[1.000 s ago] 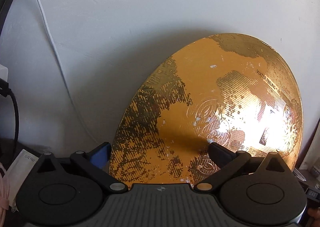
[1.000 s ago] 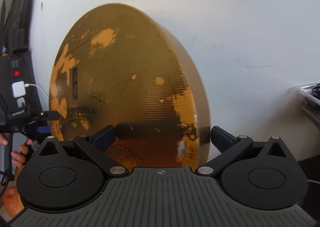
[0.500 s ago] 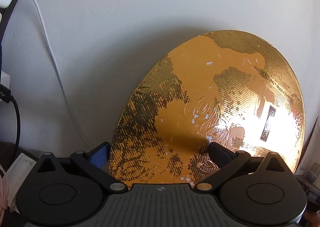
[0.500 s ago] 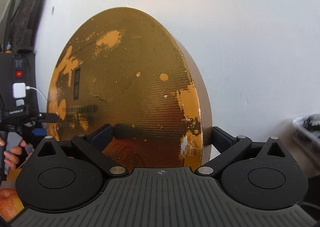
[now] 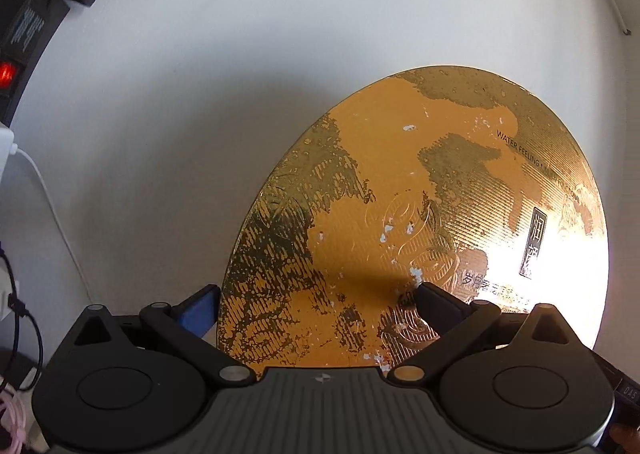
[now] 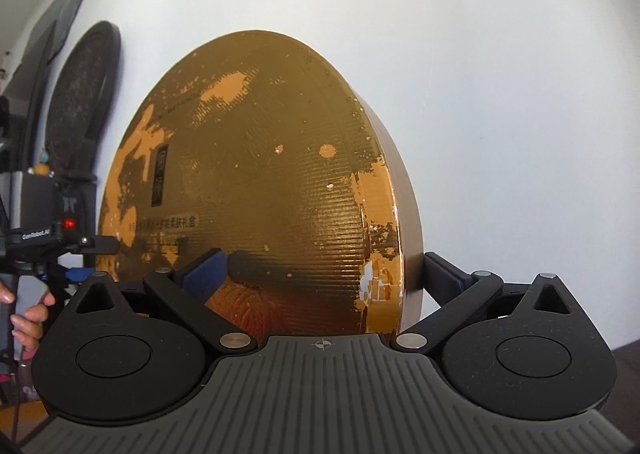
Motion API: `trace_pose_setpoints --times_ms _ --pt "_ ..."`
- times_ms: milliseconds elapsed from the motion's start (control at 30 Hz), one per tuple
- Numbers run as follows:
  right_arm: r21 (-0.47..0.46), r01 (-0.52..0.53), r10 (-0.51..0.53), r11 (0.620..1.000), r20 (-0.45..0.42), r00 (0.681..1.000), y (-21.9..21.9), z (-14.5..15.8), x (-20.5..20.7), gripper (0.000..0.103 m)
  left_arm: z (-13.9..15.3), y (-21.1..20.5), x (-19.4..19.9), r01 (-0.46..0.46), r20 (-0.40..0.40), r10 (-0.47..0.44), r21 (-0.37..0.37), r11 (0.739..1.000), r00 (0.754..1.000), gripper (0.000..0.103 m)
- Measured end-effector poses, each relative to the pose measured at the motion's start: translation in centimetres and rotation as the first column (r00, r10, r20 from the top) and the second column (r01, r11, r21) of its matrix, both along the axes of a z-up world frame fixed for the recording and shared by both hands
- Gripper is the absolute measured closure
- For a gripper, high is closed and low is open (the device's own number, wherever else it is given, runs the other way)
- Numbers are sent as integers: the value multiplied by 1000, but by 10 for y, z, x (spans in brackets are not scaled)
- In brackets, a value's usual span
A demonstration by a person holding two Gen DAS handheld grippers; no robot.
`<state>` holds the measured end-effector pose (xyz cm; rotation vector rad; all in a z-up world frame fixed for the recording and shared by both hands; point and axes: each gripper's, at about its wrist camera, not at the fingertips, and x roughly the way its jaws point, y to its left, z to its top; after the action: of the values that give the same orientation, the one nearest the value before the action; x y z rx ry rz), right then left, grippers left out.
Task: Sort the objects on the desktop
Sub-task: 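Grip the rim of the gold lid with both grippers, then lift the gold lid with both grippers and carry it over the box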
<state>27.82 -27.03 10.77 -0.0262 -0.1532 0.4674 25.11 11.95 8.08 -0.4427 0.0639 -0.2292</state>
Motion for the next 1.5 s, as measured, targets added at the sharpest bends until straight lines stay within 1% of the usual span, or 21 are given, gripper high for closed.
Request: trace_pose_setpoints --times_ms 167,333,433,633,767,800,833,867,900,1000,1033,1100,1167,1233,1333,1400,1500 --pt "-8 41 -42 999 -48 998 -22 4 -64 3 -1 -15 -50 57 -64 -57 -5 998 996 1" --pt "3 89 -88 996 -111 990 -44 -5 -129 2 -19 -38 -104 93 -88 -89 40 995 992 2" --pt "7 118 -116 993 -134 984 -56 -10 -169 2 -31 -49 -138 114 -117 -109 42 993 987 2" --pt "0 162 -159 987 -191 969 -76 -23 -239 2 -54 -62 -206 164 -200 -152 43 986 968 2" --pt "-8 186 -182 983 -243 953 -83 -34 -272 2 -77 -64 -246 183 -275 -169 25 983 947 2" --pt "-9 191 -186 982 -260 948 -84 -38 -277 2 -84 -67 -249 185 -295 -171 21 983 940 2" --pt "-11 195 -190 981 -276 942 -84 -41 -283 2 -100 -81 -247 186 -314 -171 19 982 934 2" --pt "-11 198 -192 980 -293 937 -86 -45 -287 2 -109 -90 -248 186 -329 -169 19 982 929 2" --pt "-10 199 -192 980 -311 931 -88 -48 -291 2 -102 -94 -245 185 -345 -167 20 982 924 2" --pt "-9 201 -191 980 -360 913 -94 -61 -300 2 -61 -94 -237 188 -383 -165 24 982 909 2" --pt "-8 203 -191 979 -374 908 -95 -65 -304 2 -54 -92 -234 189 -393 -164 25 982 905 2" --pt "-7 207 -193 978 -396 898 -97 -70 -311 2 -59 -115 -237 193 -407 -165 27 981 898 2" --pt "-9 210 -195 978 -411 890 -98 -73 -319 2 -73 -111 -223 199 -422 -171 24 980 890 2" --pt "-13 209 -195 978 -423 885 -96 -73 -322 2 -80 -107 -218 203 -434 -175 20 979 884 2" --pt "-9 200 -184 980 -442 878 -94 -80 -325 2 -82 -108 -229 196 -453 -164 24 980 877 2" --pt "0 188 -167 982 -462 871 -92 -86 -322 2 -79 -111 -242 182 -470 -143 39 983 871 2" --pt "25 156 -123 987 -491 862 -90 -97 -315 2 -79 -108 -250 154 -489 -101 69 986 866 2"
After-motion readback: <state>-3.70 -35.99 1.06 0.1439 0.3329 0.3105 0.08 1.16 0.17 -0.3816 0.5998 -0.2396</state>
